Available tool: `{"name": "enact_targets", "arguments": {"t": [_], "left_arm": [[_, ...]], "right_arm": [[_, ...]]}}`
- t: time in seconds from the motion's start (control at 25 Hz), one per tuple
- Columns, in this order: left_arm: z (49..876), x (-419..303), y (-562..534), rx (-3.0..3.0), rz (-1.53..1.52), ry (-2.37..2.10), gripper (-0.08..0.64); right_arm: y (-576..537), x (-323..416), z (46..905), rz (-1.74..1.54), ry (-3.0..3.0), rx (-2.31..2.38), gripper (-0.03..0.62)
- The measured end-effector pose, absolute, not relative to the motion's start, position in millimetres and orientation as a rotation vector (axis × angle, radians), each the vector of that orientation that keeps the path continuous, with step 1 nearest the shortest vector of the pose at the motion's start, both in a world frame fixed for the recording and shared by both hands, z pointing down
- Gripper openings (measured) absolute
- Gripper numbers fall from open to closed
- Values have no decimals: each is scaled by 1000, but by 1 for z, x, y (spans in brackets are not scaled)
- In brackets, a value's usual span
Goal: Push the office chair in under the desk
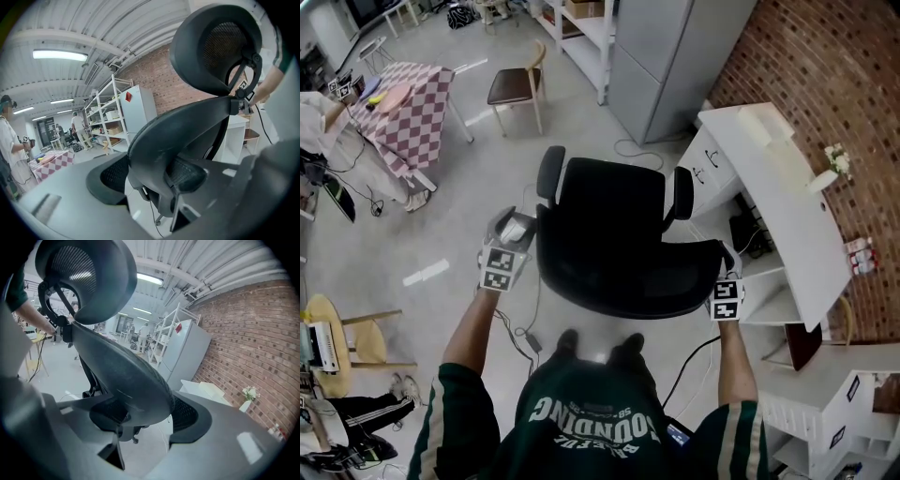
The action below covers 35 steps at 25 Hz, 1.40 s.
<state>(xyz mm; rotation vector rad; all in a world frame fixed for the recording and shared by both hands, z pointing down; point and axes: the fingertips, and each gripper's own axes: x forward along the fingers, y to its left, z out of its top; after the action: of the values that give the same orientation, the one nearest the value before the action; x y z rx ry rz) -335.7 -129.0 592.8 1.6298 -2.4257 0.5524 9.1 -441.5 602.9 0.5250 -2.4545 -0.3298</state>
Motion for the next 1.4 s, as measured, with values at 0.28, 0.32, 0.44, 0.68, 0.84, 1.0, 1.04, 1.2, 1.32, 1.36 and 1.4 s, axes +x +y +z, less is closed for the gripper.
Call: {"name": "enact_targets", "arguments": {"t": [0.28, 0.32, 0.44, 0.68, 0.84, 1.0, 1.04, 1.2, 1.32, 1.36, 1.4], "left_arm": [[595, -322, -102, 1719, 557, -2388, 256], [595, -319, -99, 1734, 557, -2381, 256], [593, -316, -93, 1780, 561, -2356, 256], [595, -299, -75, 1851, 570, -2295, 256], [594, -285, -66, 1886, 594, -2260, 256], [596, -272, -55, 1912, 611, -2224, 256], [596, -269, -53, 1920, 608, -2221, 256], [593, -259, -41, 1967, 614, -2197, 256], [593, -251, -27, 1987, 628, -2170, 256], [594, -248, -24, 1993, 632, -2163, 256], [593, -243, -22, 2002, 634, -2157, 256]], "right_arm": [[-390, 42, 607, -267, -2444, 611, 261], [-383, 48, 607, -265, -2442, 628, 261], [-363, 62, 606, -256, -2430, 684, 261], [-321, 93, 606, -226, -2415, 765, 261], [-302, 118, 609, -226, -2387, 809, 261], [-281, 143, 608, -254, -2352, 860, 261], [-276, 147, 607, -252, -2349, 866, 261], [-247, 159, 602, -225, -2349, 886, 261], [-219, 167, 599, -198, -2348, 897, 261], [-212, 170, 598, -191, -2343, 897, 261], [-207, 175, 598, -186, -2333, 895, 261]]}}
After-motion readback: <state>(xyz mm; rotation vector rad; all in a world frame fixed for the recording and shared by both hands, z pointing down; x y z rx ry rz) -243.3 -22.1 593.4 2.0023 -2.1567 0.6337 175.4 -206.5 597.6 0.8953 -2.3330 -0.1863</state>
